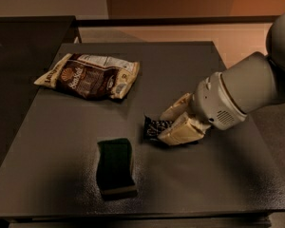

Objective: Move rxbar chocolate near sponge

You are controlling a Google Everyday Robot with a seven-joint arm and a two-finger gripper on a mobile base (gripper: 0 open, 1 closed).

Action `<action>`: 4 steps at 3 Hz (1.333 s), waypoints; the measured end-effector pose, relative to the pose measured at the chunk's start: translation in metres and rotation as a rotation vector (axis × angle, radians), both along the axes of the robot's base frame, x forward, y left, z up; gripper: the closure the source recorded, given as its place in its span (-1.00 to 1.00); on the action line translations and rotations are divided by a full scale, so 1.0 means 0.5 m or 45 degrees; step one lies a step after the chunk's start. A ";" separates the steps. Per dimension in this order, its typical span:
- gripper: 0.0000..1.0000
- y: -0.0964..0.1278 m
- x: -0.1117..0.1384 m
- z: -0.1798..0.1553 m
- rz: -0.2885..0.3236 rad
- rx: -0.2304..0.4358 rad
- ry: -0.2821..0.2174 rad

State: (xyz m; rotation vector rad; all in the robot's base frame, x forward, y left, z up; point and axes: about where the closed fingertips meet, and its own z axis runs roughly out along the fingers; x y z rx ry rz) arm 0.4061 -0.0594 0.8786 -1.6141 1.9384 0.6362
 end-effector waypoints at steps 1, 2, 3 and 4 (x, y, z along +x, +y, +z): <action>1.00 0.017 -0.028 0.000 0.000 0.041 0.005; 1.00 0.032 -0.043 -0.007 0.008 0.070 0.013; 0.65 0.043 -0.051 -0.013 0.009 0.103 0.027; 0.16 0.054 -0.059 -0.018 0.015 0.124 0.040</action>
Offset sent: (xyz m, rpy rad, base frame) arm -0.0279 0.0215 -0.0118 0.0870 0.0270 0.0092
